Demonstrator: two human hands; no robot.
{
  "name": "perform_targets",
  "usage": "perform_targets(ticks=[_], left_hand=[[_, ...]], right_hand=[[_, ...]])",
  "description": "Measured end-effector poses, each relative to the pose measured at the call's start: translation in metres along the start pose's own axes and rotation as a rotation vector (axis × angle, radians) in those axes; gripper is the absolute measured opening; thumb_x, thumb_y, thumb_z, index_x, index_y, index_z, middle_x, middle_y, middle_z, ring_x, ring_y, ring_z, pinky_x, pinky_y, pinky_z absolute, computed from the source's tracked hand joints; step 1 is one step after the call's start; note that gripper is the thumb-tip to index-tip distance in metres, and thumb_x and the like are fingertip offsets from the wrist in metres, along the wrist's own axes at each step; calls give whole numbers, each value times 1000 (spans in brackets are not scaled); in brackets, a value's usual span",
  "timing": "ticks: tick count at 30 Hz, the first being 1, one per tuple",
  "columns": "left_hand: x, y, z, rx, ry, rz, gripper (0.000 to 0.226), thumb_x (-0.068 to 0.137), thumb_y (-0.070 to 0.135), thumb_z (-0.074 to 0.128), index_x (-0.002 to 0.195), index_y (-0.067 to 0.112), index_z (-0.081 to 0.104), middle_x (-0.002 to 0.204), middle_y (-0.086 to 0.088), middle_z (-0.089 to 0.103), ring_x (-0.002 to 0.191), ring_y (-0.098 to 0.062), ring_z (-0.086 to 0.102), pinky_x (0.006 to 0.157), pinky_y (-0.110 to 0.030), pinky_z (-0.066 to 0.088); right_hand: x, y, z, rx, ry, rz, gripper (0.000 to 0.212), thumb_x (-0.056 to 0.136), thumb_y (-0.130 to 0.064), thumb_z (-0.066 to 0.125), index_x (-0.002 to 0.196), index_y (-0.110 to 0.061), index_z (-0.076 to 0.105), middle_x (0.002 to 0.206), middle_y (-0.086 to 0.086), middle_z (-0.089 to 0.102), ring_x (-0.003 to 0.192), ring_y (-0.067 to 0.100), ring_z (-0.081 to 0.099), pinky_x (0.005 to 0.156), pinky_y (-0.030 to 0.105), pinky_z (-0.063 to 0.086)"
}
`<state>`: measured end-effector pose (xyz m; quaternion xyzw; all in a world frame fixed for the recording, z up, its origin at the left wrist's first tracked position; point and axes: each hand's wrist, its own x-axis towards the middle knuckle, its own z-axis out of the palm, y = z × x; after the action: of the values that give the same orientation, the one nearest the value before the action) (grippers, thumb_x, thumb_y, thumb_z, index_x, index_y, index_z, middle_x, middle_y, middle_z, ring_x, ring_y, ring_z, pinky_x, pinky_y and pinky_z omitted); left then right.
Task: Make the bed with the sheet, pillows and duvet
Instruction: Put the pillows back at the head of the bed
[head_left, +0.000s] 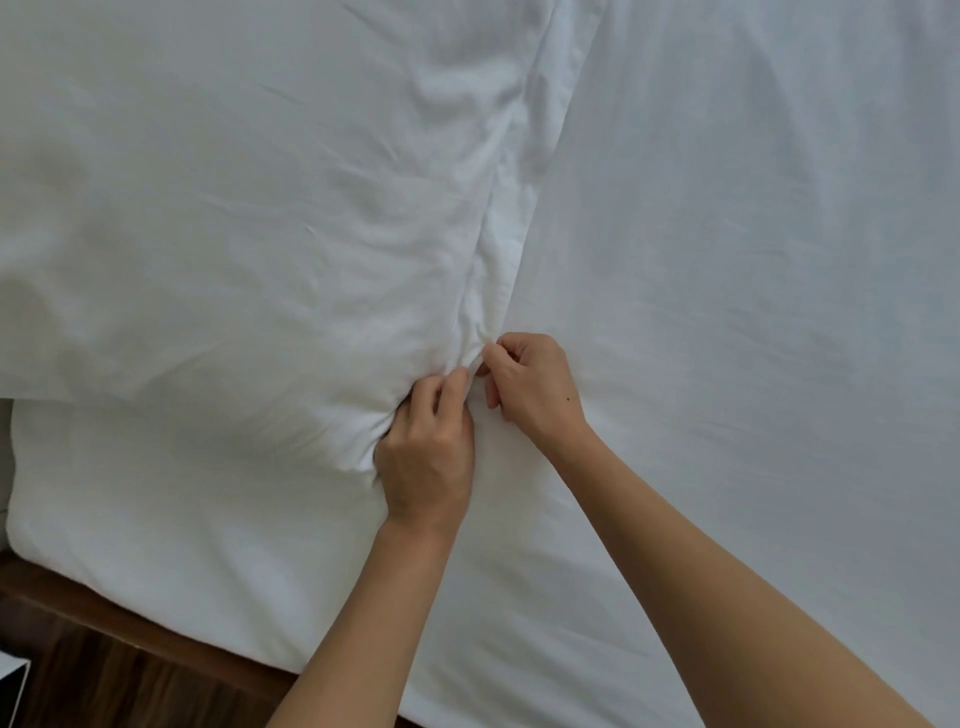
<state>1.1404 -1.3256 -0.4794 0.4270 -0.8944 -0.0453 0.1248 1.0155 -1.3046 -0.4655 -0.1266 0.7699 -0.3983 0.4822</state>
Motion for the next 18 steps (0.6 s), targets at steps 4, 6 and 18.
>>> perform_targets(ticks=[4, 6, 18], left_hand=[[1, 0, 3, -21, 54, 0, 21, 85, 6, 73, 105, 14, 74, 89, -3, 68, 70, -20, 67, 50, -29, 52], [2, 2, 3, -3, 65, -38, 17, 86, 10, 74, 103, 15, 75, 89, -2, 68, 68, -19, 66, 46, -28, 51], [-2, 3, -6, -63, 37, 92, 19, 91, 9, 60, 76, 7, 71, 70, -3, 64, 55, -22, 58, 47, -28, 39]], right_hand=[[-3, -1, 1, 48, 31, -8, 37, 93, -22, 50, 71, 7, 59, 49, 7, 59, 38, 12, 47, 48, 28, 44], [-3, 1, 3, 34, 25, -17, 33, 92, -24, 54, 70, -1, 61, 51, 4, 62, 39, 11, 50, 51, 31, 48], [-6, 0, 8, -238, 65, -25, 22, 77, -17, 53, 57, -11, 45, 51, 3, 48, 49, 14, 36, 47, 29, 31]])
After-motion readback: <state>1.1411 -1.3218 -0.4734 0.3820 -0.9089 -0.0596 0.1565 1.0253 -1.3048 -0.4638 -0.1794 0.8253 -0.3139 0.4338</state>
